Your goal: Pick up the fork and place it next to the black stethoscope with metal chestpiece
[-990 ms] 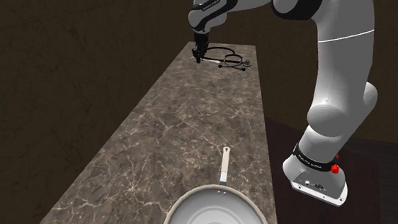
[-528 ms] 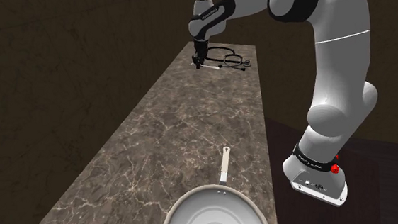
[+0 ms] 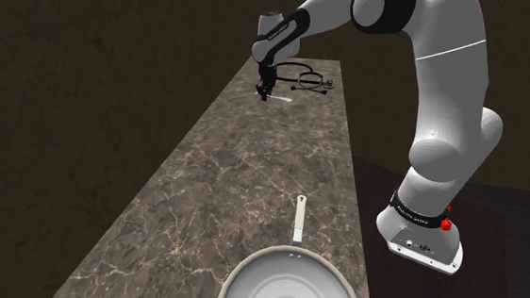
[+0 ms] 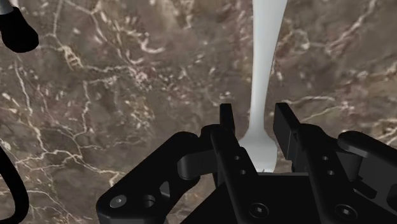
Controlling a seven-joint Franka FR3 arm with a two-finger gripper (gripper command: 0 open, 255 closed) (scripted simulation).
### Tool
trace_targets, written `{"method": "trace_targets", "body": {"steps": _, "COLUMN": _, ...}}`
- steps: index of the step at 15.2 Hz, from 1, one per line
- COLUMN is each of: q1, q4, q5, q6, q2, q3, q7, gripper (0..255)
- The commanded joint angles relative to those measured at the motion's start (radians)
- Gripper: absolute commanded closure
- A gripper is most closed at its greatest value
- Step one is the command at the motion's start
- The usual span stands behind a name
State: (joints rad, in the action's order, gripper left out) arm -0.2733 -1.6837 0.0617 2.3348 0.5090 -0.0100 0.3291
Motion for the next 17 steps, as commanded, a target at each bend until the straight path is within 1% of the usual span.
{"method": "trace_targets", "body": {"steps": 1, "q1": 0.0, "q4": -0.002, "q5": 0.0, "q6": 0.011, "q2": 0.009, "q3": 0.0, "q7": 0.0, "gripper": 255}}
{"method": "trace_targets", "body": {"steps": 7, "q1": 0.0, "q4": -0.002, "q5": 0.0, "q6": 0.011, "q2": 0.009, "q3": 0.0, "q7": 0.0, "gripper": 255}}
{"method": "trace_targets", "body": {"steps": 8, "q1": 0.0, "q4": -0.002, "q5": 0.0, "q6": 0.011, "q2": 0.009, "q3": 0.0, "q7": 0.0, "gripper": 0}}
{"method": "trace_targets", "body": {"steps": 13, "q1": 0.0, "q4": -0.001, "q5": 0.0, "q6": 0.011, "q2": 0.009, "q3": 0.0, "q7": 0.0, "gripper": 0}}
{"method": "trace_targets", "body": {"steps": 17, "q1": 0.003, "q4": 0.004, "q5": -0.002, "q6": -0.076, "q2": -0.073, "q3": 0.002, "q7": 0.001, "gripper": 0}}
